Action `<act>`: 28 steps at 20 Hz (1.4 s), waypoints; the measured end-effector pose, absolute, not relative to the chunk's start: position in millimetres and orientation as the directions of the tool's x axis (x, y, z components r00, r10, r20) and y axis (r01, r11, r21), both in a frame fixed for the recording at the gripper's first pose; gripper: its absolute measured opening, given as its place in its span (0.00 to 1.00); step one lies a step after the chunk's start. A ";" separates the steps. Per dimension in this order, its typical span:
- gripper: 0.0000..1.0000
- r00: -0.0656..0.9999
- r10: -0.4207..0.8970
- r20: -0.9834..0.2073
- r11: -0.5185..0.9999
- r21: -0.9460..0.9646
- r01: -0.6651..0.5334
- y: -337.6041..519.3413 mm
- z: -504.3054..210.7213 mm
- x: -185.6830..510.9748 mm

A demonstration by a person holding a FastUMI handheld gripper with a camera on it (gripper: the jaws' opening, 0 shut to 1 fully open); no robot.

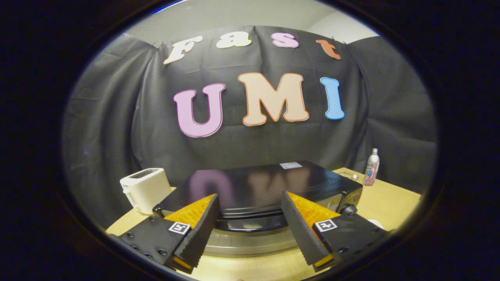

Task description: Open the toaster oven, put the food inside, and close the toaster oven door.

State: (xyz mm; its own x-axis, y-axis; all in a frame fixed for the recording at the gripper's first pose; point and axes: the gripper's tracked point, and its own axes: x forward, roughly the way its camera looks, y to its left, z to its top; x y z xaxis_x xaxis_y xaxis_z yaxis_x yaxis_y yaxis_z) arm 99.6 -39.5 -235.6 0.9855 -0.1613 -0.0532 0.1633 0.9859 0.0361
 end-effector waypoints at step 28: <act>0.91 0.968 -0.211 -0.135 0.976 0.017 0.215 -44.7 -300.7 -35.5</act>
State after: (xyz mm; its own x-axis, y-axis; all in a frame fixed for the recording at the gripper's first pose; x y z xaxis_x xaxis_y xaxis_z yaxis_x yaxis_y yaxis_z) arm -35.5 -44.7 -300.7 0.9681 -0.2111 -0.1351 0.2153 0.9764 0.0166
